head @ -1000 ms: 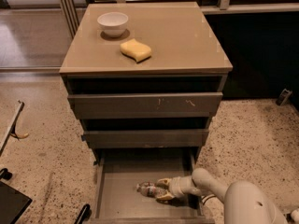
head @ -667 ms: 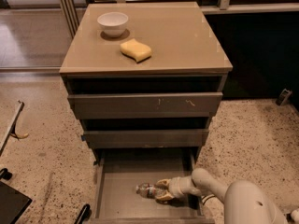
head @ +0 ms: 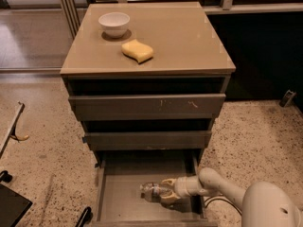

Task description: Pick water bottle from bottom drawer and place on counter

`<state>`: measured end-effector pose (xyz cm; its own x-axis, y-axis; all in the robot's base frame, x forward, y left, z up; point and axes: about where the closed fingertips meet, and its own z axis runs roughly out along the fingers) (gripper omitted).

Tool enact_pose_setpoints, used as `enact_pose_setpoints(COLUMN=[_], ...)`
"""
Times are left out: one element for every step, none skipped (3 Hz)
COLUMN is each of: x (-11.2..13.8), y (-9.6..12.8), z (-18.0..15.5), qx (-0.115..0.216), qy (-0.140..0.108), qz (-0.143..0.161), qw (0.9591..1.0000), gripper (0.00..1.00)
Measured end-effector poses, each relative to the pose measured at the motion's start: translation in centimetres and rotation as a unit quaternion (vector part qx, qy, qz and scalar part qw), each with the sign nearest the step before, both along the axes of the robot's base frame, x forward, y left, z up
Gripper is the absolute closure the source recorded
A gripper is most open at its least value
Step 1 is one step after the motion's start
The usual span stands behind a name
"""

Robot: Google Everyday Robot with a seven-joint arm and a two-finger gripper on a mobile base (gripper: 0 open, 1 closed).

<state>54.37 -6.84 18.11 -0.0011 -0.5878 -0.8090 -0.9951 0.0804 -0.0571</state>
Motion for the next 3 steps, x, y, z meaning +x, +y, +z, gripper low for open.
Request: enact_pose_setpoints(x=[-0.2, -0.3, -0.3], y=[-0.8, -1.6, -2.3], z=[5.2, 11.8, 18.6], qx=[-0.004, -0.026, -0.050], qy=[-0.038, -0.089, -0.143], qz=[0.015, 0.032, 0.044], qw=[0.9991, 0.9951, 0.9875], gripper=[1.00, 1.00, 1.00])
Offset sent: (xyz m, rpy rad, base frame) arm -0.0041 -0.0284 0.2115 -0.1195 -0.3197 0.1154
